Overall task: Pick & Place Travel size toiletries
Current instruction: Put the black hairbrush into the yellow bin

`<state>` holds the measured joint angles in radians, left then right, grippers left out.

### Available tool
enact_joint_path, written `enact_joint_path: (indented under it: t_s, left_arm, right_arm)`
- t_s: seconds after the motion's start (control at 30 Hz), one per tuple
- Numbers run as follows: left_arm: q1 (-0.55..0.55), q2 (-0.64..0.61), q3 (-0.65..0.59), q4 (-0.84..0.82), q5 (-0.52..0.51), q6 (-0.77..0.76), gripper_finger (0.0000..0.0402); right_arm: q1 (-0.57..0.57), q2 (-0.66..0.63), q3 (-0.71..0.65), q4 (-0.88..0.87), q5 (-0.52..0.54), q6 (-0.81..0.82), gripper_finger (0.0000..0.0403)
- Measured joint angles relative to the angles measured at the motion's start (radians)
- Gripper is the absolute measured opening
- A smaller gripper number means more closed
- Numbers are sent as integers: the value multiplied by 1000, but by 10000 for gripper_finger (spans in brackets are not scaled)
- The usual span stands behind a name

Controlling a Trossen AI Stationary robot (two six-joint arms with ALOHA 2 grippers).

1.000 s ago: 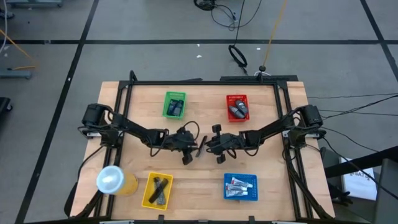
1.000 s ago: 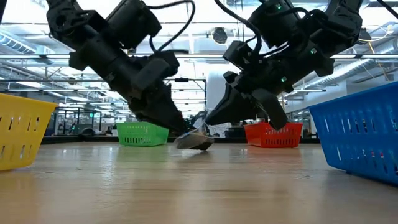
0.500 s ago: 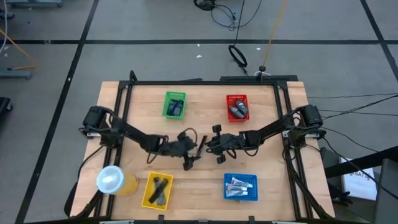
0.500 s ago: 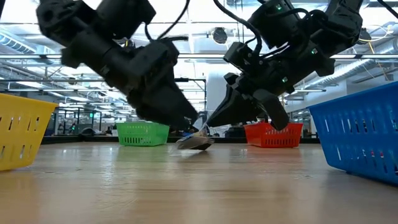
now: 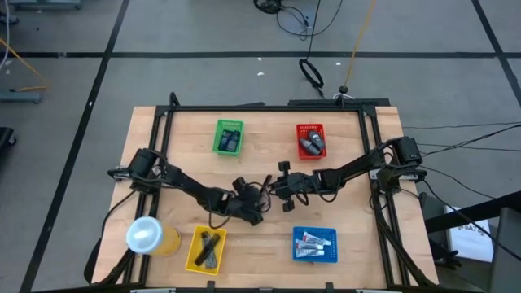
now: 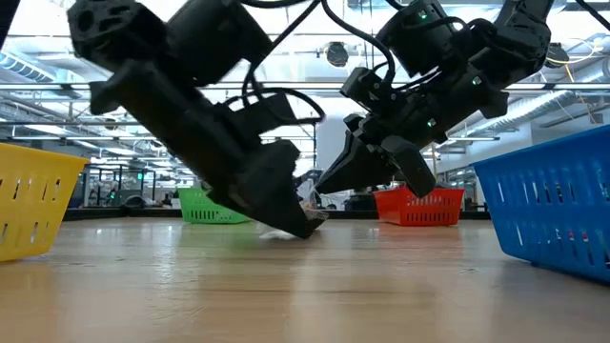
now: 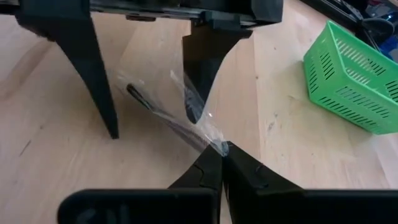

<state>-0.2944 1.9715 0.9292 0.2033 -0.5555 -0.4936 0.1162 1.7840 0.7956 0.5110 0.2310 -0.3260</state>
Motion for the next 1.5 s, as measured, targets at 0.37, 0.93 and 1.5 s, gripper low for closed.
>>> enact_joint_path:
  t_s: [0.37,0.93,1.5]
  left_arm:
    - [17,-3,35,-133,-23,-89,89]
    - [-16,-318,48,-552,48,-60,10]
    - [-309,-431,586,-1573,765,-146,6]
  right_arm:
    - [0,0,0,-15,0,6,0]
    - [-6,-309,-6,-180,5,48,217]
    - [-2,-554,-173,-70,1,72,234]
